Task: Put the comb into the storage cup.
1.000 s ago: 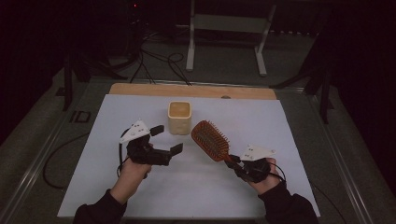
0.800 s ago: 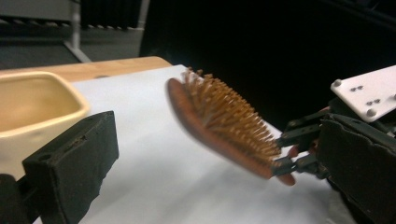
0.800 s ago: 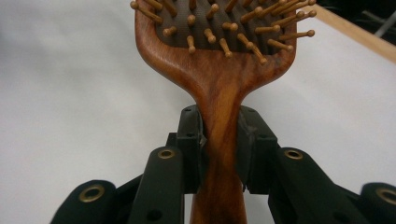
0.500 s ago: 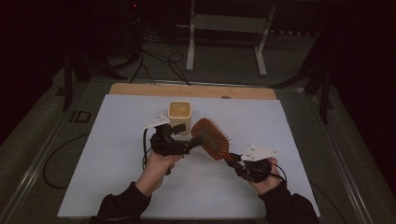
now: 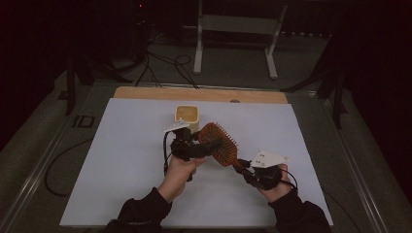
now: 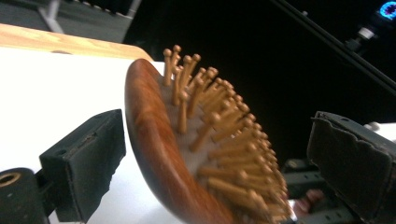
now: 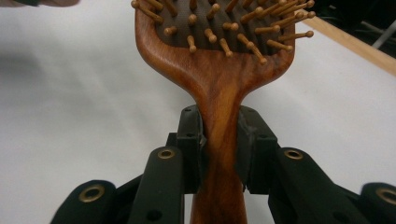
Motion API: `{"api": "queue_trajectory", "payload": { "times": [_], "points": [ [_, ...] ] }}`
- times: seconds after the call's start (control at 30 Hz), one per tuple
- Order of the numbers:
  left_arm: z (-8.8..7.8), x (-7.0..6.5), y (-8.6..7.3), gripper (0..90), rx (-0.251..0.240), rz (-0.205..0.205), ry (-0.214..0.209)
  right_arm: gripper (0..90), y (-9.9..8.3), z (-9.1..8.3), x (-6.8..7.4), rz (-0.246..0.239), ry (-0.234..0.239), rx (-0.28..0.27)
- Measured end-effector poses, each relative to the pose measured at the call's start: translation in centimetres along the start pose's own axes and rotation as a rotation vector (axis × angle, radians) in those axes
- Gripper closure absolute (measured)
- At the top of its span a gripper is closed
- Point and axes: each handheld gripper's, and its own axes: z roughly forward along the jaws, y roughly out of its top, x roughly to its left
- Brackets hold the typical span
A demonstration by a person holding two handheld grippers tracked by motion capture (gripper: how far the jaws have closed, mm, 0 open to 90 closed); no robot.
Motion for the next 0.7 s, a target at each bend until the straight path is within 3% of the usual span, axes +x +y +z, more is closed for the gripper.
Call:
{"api": "queue_trajectory", "payload": {
  "times": [0.33,0.7],
  "points": [
    [1.6,0.2,-0.6,18.9,0.025,-0.044,0.025,73.1,0.0,0.1,0.0,0.006,0.012,0.004],
    [2.0,0.2,-0.9,30.8,0.027,-0.075,0.002,73.0,-0.1,0.3,0.0,-0.003,0.013,0.015]
  ]
}}
